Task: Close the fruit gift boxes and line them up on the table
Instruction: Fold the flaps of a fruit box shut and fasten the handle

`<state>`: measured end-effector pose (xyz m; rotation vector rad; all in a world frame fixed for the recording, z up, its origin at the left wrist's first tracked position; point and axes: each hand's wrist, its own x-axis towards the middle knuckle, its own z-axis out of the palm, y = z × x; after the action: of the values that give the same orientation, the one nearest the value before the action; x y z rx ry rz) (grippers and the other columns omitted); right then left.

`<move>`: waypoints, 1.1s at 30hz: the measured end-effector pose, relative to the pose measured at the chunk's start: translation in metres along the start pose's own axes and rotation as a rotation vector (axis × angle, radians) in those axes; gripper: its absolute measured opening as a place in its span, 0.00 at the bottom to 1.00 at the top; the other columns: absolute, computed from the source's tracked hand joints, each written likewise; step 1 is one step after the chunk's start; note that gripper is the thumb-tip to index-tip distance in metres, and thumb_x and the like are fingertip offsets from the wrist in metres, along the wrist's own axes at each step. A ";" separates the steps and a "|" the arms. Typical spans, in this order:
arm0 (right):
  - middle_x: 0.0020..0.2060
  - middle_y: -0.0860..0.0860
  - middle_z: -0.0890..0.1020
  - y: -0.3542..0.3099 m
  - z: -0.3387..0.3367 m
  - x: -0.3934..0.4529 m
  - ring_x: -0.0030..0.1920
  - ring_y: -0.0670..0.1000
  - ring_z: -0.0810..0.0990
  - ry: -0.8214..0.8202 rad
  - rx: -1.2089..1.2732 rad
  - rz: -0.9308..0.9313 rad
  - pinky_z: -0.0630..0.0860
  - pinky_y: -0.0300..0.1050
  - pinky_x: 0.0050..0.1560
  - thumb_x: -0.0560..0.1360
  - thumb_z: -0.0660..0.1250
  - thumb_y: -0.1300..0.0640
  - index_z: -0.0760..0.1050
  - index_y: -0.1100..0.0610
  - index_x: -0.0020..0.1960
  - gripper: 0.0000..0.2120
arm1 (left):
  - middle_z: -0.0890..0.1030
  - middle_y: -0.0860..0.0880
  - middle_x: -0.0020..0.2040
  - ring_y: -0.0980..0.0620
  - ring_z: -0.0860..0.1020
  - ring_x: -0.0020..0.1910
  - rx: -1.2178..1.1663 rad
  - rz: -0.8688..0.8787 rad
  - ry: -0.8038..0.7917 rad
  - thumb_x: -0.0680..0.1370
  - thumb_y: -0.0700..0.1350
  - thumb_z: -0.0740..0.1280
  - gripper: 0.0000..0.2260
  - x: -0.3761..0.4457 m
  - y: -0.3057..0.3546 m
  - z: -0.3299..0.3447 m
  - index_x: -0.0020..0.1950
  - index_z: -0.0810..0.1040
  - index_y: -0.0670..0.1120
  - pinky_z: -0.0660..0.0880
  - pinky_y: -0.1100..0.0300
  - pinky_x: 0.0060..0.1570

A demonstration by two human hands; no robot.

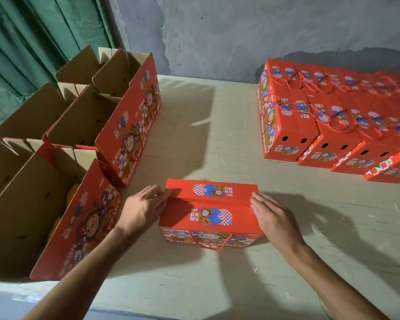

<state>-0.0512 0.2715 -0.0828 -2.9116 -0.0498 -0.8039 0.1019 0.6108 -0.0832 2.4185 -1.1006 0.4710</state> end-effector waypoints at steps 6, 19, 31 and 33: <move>0.49 0.61 0.87 -0.007 0.000 0.009 0.49 0.57 0.88 -0.006 -0.070 0.032 0.86 0.52 0.46 0.68 0.82 0.64 0.85 0.66 0.46 0.10 | 0.78 0.48 0.48 0.42 0.75 0.43 0.097 0.000 0.031 0.82 0.49 0.68 0.11 -0.003 -0.003 0.006 0.58 0.85 0.45 0.72 0.49 0.39; 0.34 0.59 0.85 -0.033 -0.009 0.032 0.30 0.57 0.84 -0.104 -0.252 0.076 0.76 0.44 0.24 0.63 0.86 0.49 0.81 0.63 0.34 0.20 | 0.75 0.45 0.40 0.41 0.77 0.39 0.132 -0.113 0.055 0.75 0.53 0.78 0.14 0.007 0.020 0.008 0.47 0.85 0.42 0.77 0.50 0.39; 0.25 0.56 0.77 -0.041 -0.008 0.039 0.21 0.55 0.77 -0.217 -0.323 0.098 0.71 0.41 0.21 0.63 0.86 0.50 0.79 0.61 0.29 0.20 | 0.76 0.46 0.43 0.41 0.73 0.41 0.053 -0.017 -0.016 0.79 0.47 0.71 0.09 0.012 0.028 0.010 0.43 0.78 0.45 0.72 0.48 0.39; 0.24 0.57 0.77 -0.044 -0.009 0.041 0.21 0.55 0.77 -0.236 -0.336 0.105 0.72 0.42 0.21 0.62 0.86 0.51 0.79 0.61 0.29 0.20 | 0.76 0.45 0.41 0.41 0.74 0.40 0.032 -0.028 -0.044 0.77 0.50 0.74 0.13 0.020 0.031 0.010 0.41 0.78 0.43 0.74 0.49 0.40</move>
<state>-0.0239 0.3140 -0.0493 -3.2765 0.2372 -0.4883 0.0917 0.5750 -0.0743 2.4797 -1.0837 0.4304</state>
